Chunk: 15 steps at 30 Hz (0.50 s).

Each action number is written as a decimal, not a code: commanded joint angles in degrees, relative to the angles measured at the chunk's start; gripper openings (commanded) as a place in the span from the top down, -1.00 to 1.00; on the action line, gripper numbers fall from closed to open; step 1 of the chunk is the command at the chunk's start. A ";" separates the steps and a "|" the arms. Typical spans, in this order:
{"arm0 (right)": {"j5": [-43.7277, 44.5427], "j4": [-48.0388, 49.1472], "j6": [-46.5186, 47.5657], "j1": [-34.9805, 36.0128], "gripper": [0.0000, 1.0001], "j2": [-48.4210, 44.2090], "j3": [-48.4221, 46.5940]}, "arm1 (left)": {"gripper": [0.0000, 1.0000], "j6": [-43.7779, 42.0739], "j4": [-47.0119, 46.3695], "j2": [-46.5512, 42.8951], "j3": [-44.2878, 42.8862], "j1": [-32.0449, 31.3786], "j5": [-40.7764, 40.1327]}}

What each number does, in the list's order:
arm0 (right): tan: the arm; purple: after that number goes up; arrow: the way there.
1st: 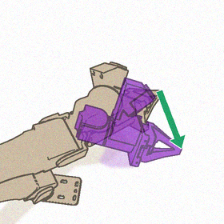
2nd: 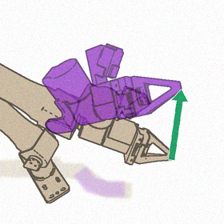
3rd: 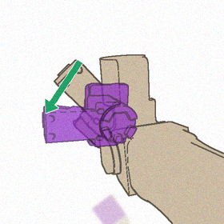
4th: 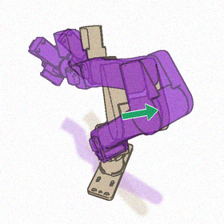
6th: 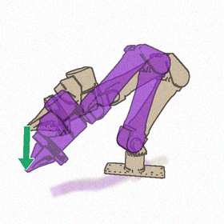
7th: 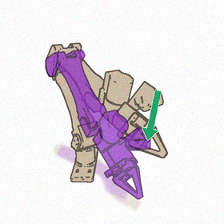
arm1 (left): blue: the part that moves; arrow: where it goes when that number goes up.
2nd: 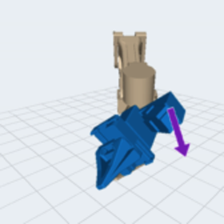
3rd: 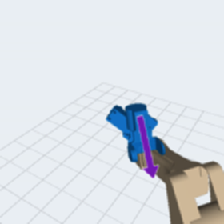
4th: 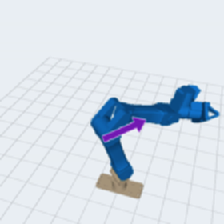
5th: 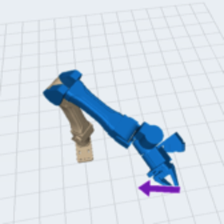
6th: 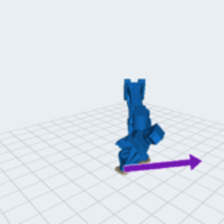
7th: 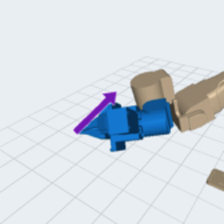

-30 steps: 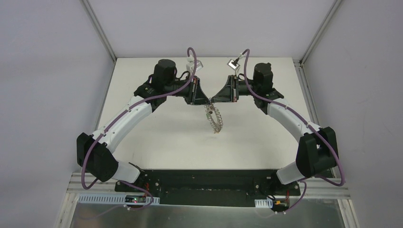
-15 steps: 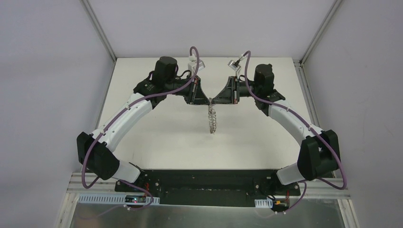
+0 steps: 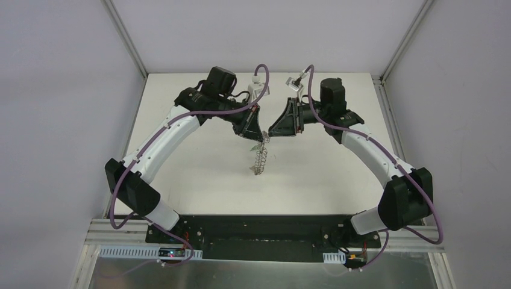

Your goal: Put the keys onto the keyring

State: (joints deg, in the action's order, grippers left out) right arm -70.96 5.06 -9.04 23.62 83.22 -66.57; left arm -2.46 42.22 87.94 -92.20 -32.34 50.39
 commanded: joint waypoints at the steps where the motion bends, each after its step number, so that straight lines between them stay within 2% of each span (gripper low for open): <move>1: -0.40 -9.86 11.28 1.84 0.17 -2.43 -4.35 | 1.00 -3.45 6.40 1.04 -4.29 -0.76 2.03; 7: -0.33 -14.62 16.00 3.30 0.16 -2.31 -5.60 | 1.00 -0.11 2.82 0.75 -3.10 -0.80 4.48; 15: 0.71 -17.21 18.78 4.70 0.27 -1.83 -6.23 | 1.00 0.76 1.91 0.66 -2.42 -0.80 5.82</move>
State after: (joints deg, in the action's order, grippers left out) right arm -70.39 -10.85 6.46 27.66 83.15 -69.95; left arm -2.50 46.02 89.60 -93.82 -32.69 52.60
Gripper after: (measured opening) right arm 0.382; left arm 0.008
